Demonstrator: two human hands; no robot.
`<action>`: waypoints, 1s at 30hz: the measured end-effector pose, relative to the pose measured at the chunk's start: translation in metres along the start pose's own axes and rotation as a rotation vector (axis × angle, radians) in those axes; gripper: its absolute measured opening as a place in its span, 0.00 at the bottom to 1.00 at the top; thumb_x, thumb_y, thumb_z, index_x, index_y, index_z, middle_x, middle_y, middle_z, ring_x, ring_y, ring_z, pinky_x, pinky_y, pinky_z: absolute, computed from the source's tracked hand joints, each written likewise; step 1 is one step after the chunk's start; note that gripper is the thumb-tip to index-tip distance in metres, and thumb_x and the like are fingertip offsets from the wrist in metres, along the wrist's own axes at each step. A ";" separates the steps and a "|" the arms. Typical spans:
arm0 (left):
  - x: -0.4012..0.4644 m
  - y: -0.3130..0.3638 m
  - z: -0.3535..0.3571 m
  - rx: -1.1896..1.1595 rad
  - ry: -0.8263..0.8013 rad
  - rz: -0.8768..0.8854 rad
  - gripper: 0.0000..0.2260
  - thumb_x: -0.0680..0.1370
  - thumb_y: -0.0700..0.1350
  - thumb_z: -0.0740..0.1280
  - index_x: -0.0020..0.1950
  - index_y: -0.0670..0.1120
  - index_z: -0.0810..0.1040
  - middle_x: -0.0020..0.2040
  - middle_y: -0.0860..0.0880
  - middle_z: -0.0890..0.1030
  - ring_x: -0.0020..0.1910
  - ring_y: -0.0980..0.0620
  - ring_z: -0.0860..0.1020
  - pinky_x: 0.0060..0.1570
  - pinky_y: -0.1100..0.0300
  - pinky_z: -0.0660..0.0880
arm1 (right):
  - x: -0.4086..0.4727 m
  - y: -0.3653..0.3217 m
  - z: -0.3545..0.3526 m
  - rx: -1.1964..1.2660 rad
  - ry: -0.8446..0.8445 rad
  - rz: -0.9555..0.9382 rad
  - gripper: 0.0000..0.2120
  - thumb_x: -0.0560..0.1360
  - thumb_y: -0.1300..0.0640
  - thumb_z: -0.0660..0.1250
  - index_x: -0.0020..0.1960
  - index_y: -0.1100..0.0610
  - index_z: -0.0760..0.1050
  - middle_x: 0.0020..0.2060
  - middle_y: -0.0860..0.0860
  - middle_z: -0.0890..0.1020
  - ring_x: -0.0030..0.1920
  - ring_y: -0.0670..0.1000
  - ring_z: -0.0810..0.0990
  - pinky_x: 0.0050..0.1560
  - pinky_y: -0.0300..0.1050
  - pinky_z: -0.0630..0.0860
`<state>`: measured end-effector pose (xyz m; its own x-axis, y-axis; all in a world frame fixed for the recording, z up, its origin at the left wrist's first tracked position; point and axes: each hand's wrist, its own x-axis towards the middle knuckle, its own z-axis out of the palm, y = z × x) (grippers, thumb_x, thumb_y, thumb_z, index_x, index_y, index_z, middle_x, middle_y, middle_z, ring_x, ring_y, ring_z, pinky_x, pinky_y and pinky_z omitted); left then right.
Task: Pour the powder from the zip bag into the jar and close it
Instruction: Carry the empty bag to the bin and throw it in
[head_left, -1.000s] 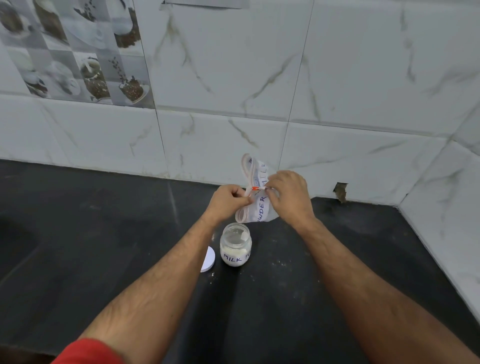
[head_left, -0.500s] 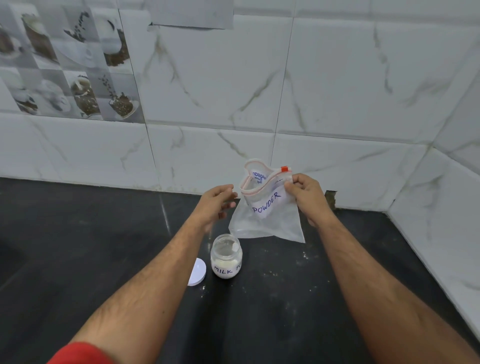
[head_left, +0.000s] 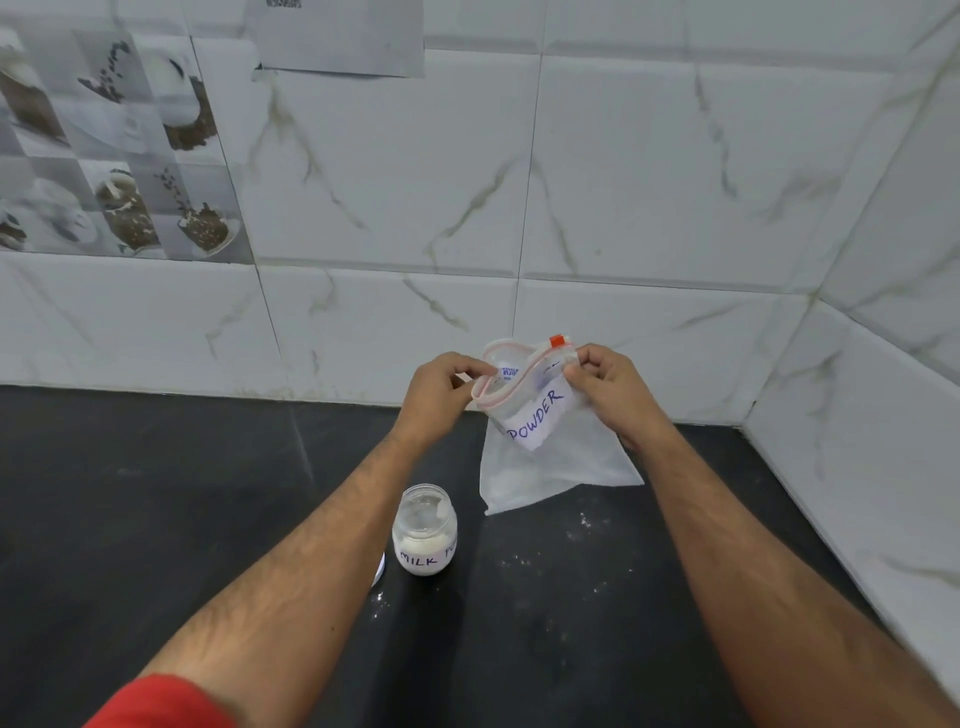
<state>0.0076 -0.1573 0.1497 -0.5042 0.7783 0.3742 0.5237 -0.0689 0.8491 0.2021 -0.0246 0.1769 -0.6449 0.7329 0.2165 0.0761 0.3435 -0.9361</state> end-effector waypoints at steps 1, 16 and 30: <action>0.002 0.001 -0.001 0.089 0.007 0.045 0.10 0.76 0.39 0.70 0.45 0.55 0.83 0.47 0.55 0.82 0.36 0.56 0.75 0.42 0.66 0.72 | 0.002 0.000 -0.005 -0.001 0.011 -0.006 0.08 0.81 0.62 0.64 0.45 0.55 0.79 0.31 0.45 0.83 0.35 0.49 0.78 0.42 0.46 0.72; 0.018 0.008 -0.017 0.057 -0.162 -0.114 0.02 0.80 0.43 0.66 0.51 0.46 0.76 0.40 0.48 0.80 0.40 0.52 0.77 0.41 0.56 0.77 | 0.022 0.010 -0.051 -0.053 0.306 0.119 0.10 0.80 0.62 0.61 0.41 0.54 0.75 0.38 0.54 0.81 0.33 0.48 0.76 0.32 0.41 0.70; -0.010 0.001 0.035 -0.704 0.029 -0.391 0.27 0.75 0.63 0.67 0.62 0.43 0.78 0.58 0.40 0.83 0.58 0.41 0.82 0.59 0.44 0.78 | 0.023 0.015 -0.035 0.233 0.436 0.156 0.06 0.80 0.59 0.62 0.46 0.54 0.77 0.41 0.53 0.85 0.43 0.53 0.83 0.47 0.55 0.81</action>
<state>0.0374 -0.1433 0.1336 -0.5843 0.8116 0.0021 -0.2455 -0.1792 0.9527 0.2155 0.0178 0.1778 -0.2592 0.9585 0.1188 -0.0575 0.1075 -0.9925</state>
